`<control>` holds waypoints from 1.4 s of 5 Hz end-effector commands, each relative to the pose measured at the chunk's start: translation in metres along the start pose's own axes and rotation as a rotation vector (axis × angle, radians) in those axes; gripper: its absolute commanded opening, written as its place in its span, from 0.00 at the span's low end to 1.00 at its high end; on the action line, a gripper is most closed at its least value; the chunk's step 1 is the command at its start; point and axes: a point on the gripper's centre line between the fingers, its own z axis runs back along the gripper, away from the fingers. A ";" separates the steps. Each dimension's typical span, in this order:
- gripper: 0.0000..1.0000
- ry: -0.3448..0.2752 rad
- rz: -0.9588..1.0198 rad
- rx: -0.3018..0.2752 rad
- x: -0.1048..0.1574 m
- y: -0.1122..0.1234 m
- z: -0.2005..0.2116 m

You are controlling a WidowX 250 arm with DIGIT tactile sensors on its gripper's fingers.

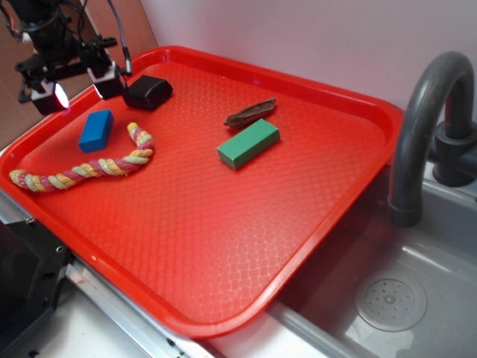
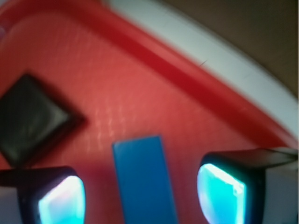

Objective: Grab the blue block.

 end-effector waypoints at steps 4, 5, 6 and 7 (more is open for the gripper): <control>0.40 -0.013 -0.048 0.111 -0.018 -0.004 -0.044; 0.00 -0.022 -0.042 0.098 -0.021 -0.002 -0.043; 0.00 -0.022 -0.049 0.104 -0.022 -0.001 -0.039; 0.00 -0.042 -0.042 0.013 -0.015 -0.005 0.005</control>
